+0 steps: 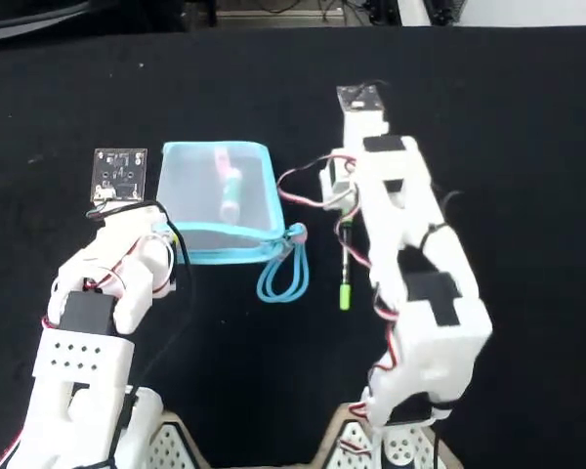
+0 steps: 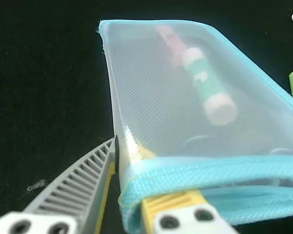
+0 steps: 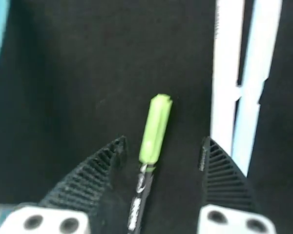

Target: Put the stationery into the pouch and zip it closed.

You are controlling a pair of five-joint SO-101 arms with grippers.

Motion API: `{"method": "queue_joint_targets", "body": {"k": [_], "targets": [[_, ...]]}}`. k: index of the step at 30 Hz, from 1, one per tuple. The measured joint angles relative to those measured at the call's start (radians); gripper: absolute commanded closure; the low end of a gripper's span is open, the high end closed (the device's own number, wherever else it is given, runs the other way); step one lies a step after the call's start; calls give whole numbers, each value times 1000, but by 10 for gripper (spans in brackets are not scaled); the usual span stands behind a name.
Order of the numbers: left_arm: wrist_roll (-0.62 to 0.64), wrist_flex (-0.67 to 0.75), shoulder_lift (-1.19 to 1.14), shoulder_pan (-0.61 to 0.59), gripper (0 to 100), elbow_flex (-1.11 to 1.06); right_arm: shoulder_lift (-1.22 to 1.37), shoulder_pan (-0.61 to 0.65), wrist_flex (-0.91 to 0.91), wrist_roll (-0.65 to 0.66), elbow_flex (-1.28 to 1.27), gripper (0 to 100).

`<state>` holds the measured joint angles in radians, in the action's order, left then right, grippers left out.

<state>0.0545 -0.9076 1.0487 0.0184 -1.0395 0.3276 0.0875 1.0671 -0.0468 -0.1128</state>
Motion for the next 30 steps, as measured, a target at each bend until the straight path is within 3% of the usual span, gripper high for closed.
{"method": "queue_joint_targets", "body": {"k": [10, 30], "targets": [[0, 0, 0, 0, 970, 0, 209, -17, 86, 0, 210, 910], [0, 0, 0, 0, 970, 0, 308, -25, 302, 0, 416, 909]]}}
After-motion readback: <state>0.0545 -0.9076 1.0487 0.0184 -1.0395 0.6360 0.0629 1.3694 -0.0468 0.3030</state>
